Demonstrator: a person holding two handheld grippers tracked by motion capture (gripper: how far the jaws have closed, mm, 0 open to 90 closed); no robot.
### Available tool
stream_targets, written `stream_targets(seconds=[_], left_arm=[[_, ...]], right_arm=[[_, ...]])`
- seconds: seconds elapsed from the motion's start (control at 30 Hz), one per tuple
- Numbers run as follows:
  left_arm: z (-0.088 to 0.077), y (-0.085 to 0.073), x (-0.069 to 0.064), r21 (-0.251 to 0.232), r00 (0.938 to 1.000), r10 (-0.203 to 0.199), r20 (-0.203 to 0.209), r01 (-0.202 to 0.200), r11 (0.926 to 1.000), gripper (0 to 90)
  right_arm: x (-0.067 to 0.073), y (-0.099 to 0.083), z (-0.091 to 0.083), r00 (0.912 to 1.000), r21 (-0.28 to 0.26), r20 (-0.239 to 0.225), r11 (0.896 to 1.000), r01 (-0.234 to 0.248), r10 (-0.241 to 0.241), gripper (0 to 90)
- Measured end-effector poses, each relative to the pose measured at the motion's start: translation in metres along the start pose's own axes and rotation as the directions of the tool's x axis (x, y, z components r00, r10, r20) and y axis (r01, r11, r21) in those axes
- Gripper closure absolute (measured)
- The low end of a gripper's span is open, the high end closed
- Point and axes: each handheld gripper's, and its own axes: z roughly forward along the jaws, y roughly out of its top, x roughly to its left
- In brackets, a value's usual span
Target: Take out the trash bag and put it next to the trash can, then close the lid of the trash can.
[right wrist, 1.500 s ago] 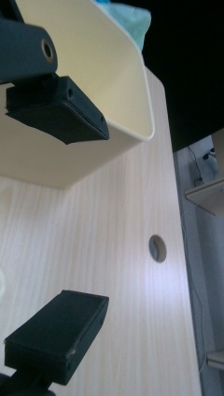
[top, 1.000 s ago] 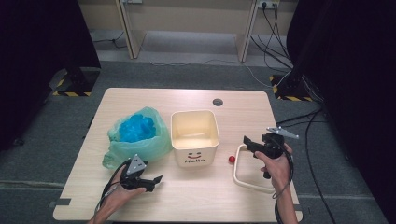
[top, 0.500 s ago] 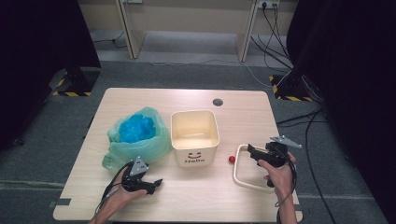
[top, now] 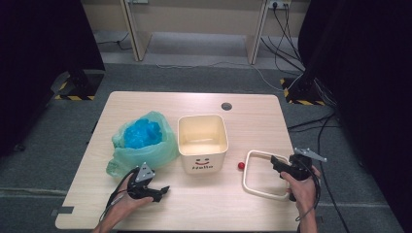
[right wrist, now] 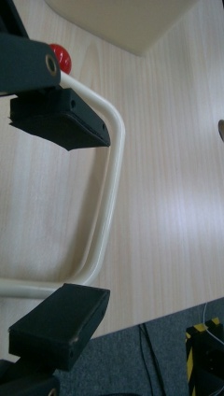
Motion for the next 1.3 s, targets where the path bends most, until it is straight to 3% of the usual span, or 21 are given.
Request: stream_targets(seconds=[0.67, 0.97, 1.3], left_arm=[[0.0, 0.0, -0.001, -0.001, 1.0, -0.002, -0.002, 0.002, 1.0, 13.7], [0.0, 0.0, -0.001, -0.001, 1.0, 0.0, -0.003, 0.0, 1.0, 13.6], [0.0, 0.0, -0.001, 0.0, 1.0, -0.001, -0.002, 0.001, 1.0, 13.5]], right_arm=[[-0.02, -0.01, 0.003, 0.9982, 0.045, 0.055, 0.999, -0.025, 0.023, 27.5], [-0.027, -0.017, 0.008, 0.9963, 0.082, 0.079, 0.996, -0.042, 0.035, 37.1], [-0.029, -0.021, 0.017, 0.9948, 0.119, 0.102, 0.993, -0.011, -0.001, 50.5]])
